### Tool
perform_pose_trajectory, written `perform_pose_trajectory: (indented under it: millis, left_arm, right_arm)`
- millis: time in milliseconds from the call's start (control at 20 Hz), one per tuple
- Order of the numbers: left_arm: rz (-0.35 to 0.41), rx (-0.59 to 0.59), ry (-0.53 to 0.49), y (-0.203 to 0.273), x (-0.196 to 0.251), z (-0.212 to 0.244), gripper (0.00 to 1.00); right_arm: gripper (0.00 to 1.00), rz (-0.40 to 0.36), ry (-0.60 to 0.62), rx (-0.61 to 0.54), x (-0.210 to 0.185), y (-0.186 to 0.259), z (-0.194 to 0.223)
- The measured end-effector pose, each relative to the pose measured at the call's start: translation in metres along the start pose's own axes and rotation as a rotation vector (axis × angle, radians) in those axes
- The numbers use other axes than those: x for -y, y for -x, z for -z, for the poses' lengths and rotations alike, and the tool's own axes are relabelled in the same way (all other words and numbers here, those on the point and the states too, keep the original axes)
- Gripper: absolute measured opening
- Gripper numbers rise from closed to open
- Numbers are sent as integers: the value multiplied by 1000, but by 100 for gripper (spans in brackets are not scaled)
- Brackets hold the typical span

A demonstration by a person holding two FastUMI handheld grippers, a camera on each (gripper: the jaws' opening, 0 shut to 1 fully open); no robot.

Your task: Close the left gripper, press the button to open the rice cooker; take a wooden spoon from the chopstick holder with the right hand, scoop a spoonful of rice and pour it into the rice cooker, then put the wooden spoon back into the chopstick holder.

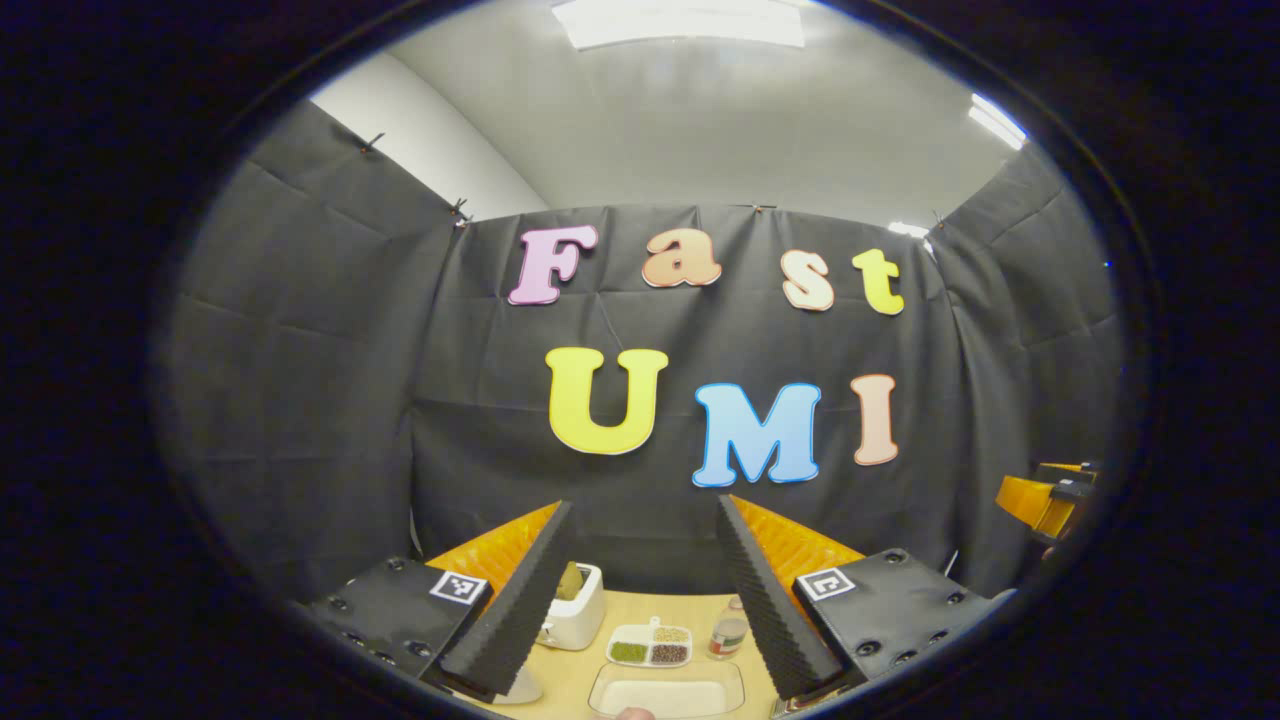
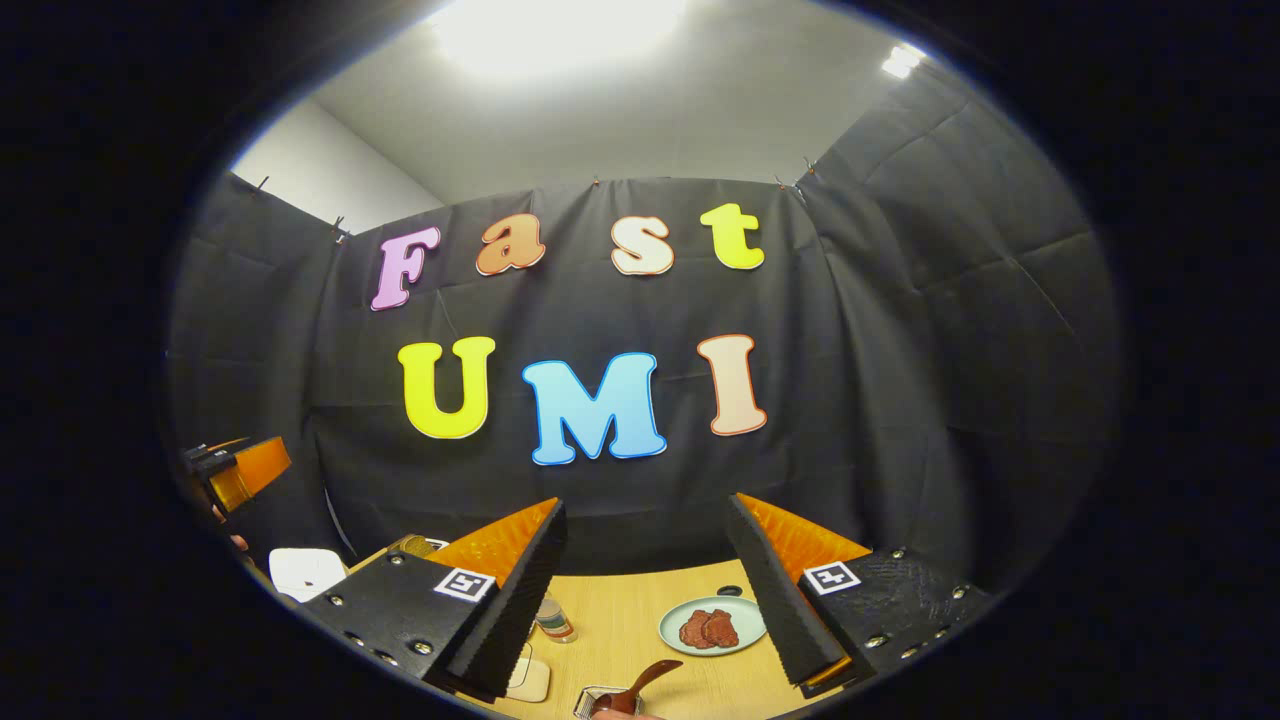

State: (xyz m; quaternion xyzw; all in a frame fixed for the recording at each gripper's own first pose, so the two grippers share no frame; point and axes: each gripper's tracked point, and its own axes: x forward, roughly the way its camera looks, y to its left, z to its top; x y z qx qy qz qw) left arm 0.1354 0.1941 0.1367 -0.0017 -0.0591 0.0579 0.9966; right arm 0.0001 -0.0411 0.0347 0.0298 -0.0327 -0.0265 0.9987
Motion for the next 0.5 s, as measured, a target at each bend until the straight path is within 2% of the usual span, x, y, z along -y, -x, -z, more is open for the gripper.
perform_pose_trajectory:
  millis: [500]
  left_arm:
    - [8, -38, -29, 1, -20, 18, 96]
  right_arm:
    - [96, -2, 42, -8, -28, 11, 9]
